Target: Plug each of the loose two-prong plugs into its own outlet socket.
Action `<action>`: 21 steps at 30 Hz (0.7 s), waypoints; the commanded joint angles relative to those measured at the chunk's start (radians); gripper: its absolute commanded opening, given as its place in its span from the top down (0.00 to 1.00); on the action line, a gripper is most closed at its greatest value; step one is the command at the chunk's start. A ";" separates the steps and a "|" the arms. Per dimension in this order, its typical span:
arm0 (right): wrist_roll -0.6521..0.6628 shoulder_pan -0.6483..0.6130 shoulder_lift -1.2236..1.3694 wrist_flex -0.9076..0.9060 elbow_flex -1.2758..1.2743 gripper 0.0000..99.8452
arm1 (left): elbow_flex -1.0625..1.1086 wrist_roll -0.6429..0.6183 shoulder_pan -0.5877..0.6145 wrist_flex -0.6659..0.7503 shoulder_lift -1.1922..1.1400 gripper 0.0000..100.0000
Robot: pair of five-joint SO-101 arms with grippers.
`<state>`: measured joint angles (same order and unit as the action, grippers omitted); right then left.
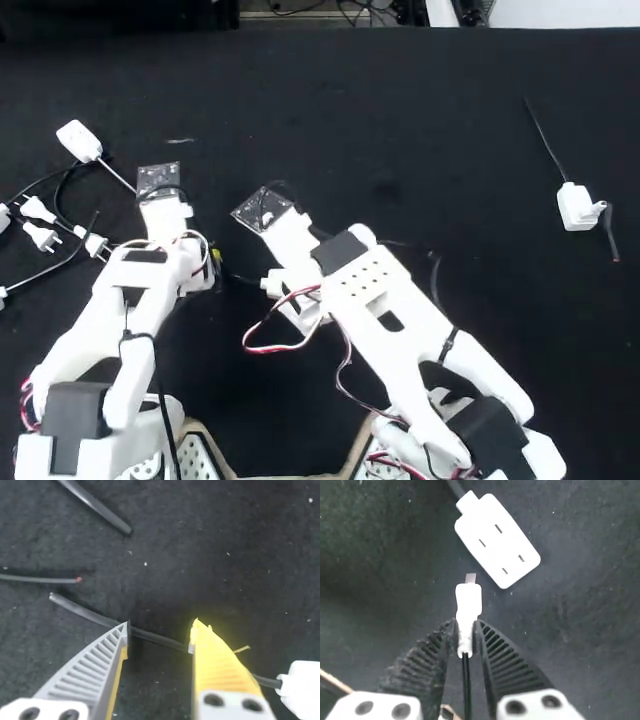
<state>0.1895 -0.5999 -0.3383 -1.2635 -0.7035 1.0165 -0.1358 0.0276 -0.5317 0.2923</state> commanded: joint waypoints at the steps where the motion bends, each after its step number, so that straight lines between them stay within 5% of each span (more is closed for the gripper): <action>1: -0.011 0.017 0.001 0.107 -0.033 0.99 | -0.088 0.048 -0.028 -0.132 -0.003 0.79; 13: -0.009 0.160 -0.001 0.181 -0.045 0.99 | -0.124 0.149 -0.031 -0.328 0.009 0.79; 21: -0.002 0.232 -0.025 0.057 -0.008 0.99 | -0.022 0.181 -0.076 -0.361 0.183 0.79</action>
<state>0.1895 -0.4358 -0.3383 -1.1362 -0.7603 0.9567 0.0330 -0.0046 -0.8892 0.3705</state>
